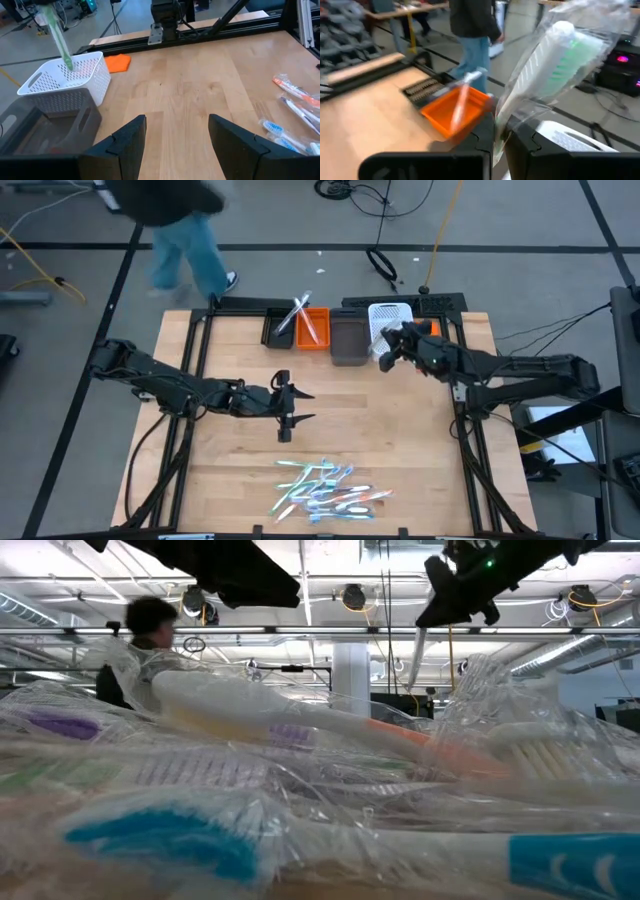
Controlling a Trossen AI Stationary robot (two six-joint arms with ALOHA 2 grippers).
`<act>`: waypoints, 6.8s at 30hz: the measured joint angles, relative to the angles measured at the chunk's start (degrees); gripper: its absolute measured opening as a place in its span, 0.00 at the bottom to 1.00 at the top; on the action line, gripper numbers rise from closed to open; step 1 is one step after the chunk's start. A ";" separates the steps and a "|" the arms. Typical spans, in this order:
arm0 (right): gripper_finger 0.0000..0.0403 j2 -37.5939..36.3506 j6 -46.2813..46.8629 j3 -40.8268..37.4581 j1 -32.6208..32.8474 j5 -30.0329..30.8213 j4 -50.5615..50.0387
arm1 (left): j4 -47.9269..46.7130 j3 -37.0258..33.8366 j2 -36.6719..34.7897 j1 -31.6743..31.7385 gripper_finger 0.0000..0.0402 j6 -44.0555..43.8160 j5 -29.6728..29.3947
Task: Pick & Place Toothbrushes
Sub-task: Put the green toothbrush into the white bin
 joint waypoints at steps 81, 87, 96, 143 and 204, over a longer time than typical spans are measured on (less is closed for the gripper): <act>0.36 23.03 -2.47 18.32 -25.19 -17.63 -38.64 | -1.69 0.02 4.98 -0.44 0.54 -6.91 0.15; 0.35 22.79 -2.47 18.29 -23.33 -25.86 -36.18 | -4.83 0.02 4.98 -0.44 0.54 -8.60 0.15; 0.35 22.81 -2.40 18.27 -15.86 -32.28 -31.08 | -7.43 0.02 4.98 -0.44 0.54 -11.45 9.76; 0.35 22.92 -0.70 6.04 10.78 -25.26 1.96 | -10.69 -0.02 18.38 -11.55 0.54 -21.57 19.74; 0.35 22.87 -3.99 5.97 12.40 -28.36 13.57 | -2.35 0.02 -0.48 -7.21 0.04 -14.74 -20.92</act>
